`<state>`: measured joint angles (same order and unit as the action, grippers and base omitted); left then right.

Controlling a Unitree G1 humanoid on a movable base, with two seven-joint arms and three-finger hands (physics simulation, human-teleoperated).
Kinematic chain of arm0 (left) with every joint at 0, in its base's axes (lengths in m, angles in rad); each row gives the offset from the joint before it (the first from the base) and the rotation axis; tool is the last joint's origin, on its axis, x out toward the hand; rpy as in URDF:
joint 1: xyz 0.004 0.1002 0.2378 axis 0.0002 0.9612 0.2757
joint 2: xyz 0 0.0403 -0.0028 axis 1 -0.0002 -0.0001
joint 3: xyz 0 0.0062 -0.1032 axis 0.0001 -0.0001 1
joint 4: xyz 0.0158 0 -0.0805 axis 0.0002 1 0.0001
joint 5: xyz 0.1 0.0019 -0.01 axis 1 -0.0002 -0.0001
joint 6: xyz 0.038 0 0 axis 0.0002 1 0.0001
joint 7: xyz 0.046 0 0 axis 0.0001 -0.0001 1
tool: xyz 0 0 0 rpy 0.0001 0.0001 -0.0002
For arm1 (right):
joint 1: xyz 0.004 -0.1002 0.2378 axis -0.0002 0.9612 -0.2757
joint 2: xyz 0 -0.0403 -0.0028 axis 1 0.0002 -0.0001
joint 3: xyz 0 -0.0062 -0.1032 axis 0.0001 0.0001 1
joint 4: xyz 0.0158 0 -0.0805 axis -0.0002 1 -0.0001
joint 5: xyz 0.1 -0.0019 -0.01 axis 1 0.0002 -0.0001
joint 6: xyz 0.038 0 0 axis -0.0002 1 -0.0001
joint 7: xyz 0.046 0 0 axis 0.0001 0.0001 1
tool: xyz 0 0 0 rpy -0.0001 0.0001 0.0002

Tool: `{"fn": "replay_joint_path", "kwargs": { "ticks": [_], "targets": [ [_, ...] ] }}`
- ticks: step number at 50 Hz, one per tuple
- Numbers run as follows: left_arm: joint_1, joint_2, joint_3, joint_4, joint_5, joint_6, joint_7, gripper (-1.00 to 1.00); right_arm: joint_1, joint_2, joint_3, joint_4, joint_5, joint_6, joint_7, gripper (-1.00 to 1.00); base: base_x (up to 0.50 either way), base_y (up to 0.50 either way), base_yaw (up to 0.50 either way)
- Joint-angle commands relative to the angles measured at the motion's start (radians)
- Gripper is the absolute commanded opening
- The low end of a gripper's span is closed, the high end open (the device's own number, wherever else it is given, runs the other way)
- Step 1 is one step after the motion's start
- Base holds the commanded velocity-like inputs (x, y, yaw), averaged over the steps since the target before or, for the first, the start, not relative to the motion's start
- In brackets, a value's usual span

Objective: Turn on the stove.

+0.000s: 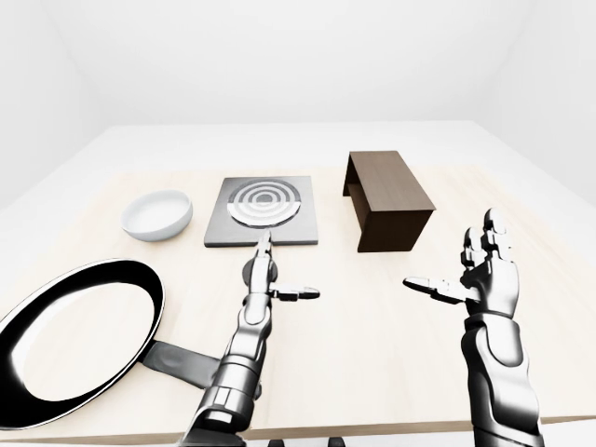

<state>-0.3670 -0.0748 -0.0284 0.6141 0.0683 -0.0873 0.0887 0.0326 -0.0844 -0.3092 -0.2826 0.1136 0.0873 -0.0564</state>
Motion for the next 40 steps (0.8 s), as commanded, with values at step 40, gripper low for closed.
{"fn": "replay_joint_path", "kwargs": {
  "ticks": [40],
  "targets": [
    [-0.104,0.116,0.077,0.033,-0.085,0.0,0.435,1.0,-0.005,-0.001,0.009,0.008,-0.004,0.0,-0.002,1.0,0.0,0.0,0.0]
  ]
}}
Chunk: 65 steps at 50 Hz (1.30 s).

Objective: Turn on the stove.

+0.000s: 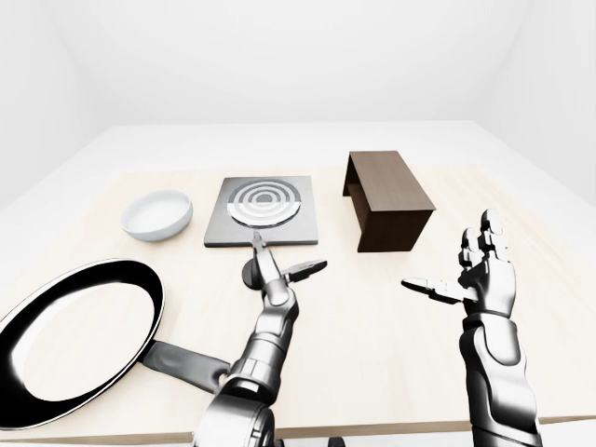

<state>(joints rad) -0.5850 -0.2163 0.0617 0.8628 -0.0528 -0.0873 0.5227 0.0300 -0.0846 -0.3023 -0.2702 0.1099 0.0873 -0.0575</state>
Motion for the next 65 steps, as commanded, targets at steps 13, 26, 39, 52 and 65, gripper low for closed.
{"fn": "replay_joint_path", "kwargs": {
  "ticks": [13,26,39,52,65],
  "targets": [
    [0.417,0.165,-0.147,-0.89,0.174,0.0,-0.272,1.0,0.0,0.001,0.004,-0.007,-0.002,0.0,0.002,1.0,0.0,0.0,0.0],
    [0.481,0.142,-0.183,-0.963,0.185,0.0,-0.318,1.0,0.004,0.003,0.003,0.0,-0.002,0.0,0.003,1.0,0.0,0.0,0.0],
    [0.48,0.141,-0.181,-0.986,0.171,0.026,-0.325,1.0,0.006,0.003,0.003,0.0,-0.003,0.0,0.003,1.0,0.0,0.0,0.0],
    [0.464,0.146,-0.165,-0.967,0.158,0.034,-0.32,1.0,0.0,0.001,0.005,0.003,-0.008,0.0,0.002,1.0,0.0,0.0,0.0],
    [0.469,0.146,-0.169,-0.982,0.16,0.045,-0.32,1.0,0.0,0.001,0.005,-0.011,-0.007,0.0,0.001,1.0,0.0,0.0,0.0]
  ]
}}
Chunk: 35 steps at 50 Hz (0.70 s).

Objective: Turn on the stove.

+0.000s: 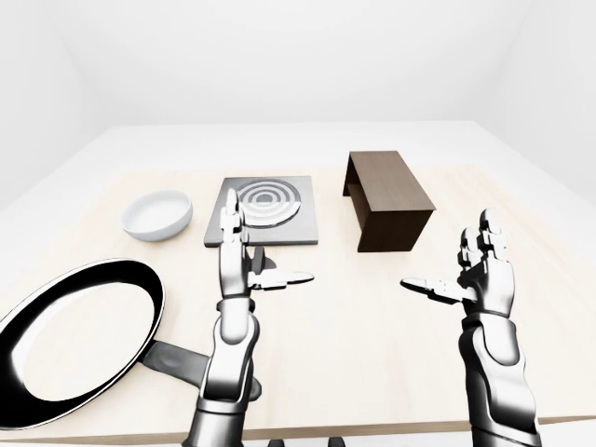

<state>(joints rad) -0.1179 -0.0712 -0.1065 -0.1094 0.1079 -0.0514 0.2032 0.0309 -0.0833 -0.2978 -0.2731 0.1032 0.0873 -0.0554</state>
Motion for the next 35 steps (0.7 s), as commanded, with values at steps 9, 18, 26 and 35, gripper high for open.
{"fn": "replay_joint_path", "kwargs": {
  "ticks": [9,18,26,35],
  "targets": [
    [0.005,0.001,-0.002,-0.011,0.001,0.007,0.0,1.0,0.0,0.001,0.0,-0.007,-0.002,0.0,0.002,1.0,0.0,0.0,0.0],
    [0.009,0.002,-0.001,-0.05,-0.004,0.035,-0.003,1.0,0.0,0.001,0.002,0.002,-0.003,0.0,0.002,1.0,0.0,0.0,0.0],
    [0.027,0.004,-0.009,-0.147,-0.006,0.089,-0.006,1.0,0.001,0.002,0.003,0.013,-0.003,0.0,0.002,1.0,0.0,0.0,0.0],
    [0.042,0.008,-0.019,-0.337,-0.018,0.139,-0.009,1.0,0.001,0.001,0.004,0.015,-0.002,0.0,0.001,1.0,0.0,0.0,0.0]
  ]
}}
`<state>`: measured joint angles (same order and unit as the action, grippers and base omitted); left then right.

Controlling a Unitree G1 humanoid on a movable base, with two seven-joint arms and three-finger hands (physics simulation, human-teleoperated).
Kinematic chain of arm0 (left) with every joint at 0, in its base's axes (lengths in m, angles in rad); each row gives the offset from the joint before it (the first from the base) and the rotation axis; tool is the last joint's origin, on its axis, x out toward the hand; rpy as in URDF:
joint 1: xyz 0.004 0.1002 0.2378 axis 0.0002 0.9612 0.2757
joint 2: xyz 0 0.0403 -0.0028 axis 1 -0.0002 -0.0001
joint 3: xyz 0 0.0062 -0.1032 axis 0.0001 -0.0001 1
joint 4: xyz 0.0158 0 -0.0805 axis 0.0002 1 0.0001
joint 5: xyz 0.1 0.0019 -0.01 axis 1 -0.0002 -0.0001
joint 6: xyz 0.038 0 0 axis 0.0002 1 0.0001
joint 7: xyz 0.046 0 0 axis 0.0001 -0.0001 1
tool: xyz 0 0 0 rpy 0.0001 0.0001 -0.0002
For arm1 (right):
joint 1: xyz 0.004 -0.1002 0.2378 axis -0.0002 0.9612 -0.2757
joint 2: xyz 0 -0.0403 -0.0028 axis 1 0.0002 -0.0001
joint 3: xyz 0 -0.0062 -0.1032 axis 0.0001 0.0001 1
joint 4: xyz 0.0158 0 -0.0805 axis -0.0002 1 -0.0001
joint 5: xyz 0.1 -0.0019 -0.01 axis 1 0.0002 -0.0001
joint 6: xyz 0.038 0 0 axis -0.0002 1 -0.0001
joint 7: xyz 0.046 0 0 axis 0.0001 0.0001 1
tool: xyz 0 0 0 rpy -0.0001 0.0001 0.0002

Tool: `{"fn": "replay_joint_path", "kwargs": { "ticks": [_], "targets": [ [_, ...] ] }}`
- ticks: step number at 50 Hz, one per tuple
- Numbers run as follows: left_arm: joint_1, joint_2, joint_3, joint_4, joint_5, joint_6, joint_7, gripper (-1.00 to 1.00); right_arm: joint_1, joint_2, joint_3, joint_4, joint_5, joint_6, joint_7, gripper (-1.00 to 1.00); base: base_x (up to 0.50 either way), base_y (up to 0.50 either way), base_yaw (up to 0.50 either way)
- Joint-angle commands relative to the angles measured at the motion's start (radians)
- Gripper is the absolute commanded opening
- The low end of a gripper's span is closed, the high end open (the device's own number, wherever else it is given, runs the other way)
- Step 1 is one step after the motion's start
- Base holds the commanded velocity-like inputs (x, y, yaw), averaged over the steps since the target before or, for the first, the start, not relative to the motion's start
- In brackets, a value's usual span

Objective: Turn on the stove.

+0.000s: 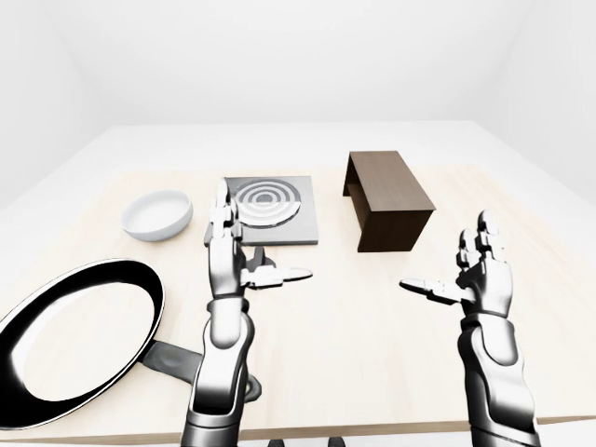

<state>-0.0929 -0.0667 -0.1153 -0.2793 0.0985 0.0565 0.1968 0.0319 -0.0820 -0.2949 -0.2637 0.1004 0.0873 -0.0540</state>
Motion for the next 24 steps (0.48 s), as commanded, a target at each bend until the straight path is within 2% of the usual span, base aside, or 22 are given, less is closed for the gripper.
{"fn": "replay_joint_path", "kwargs": {
  "ticks": [1,16,24],
  "targets": [
    [0.018,0.004,-0.011,-0.188,-0.009,0.031,-0.003,1.0,0.001,0.0,0.001,0.004,0.0,0.0,0.0,1.0,0.0,0.0,0.0],
    [0.021,0.01,-0.027,-0.466,-0.026,0.031,0.0,1.0,0.001,0.0,0.001,0.001,-0.001,0.0,0.0,1.0,0.0,0.0,0.0],
    [0.015,0.011,-0.024,-0.519,-0.042,0.031,0.003,1.0,-0.003,-0.002,0.0,0.012,0.0,0.0,0.001,1.0,0.0,0.0,0.0]
  ]
}}
